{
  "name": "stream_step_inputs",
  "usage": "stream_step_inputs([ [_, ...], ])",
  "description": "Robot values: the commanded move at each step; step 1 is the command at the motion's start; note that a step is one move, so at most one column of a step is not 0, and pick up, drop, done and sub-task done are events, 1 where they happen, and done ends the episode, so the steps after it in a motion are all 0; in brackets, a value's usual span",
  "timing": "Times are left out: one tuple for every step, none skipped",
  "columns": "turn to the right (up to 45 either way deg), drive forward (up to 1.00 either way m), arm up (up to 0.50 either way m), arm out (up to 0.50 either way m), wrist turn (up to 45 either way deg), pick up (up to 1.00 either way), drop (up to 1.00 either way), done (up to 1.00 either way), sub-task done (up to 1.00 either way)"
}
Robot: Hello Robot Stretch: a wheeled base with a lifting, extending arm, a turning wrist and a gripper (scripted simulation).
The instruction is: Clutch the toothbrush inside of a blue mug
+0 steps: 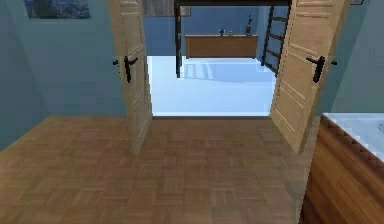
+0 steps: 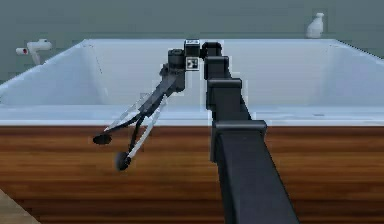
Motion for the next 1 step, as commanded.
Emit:
stream_step_inputs([
  [0.0,0.0,0.0,0.0,45.0,0.0,0.0,0.0,0.0],
])
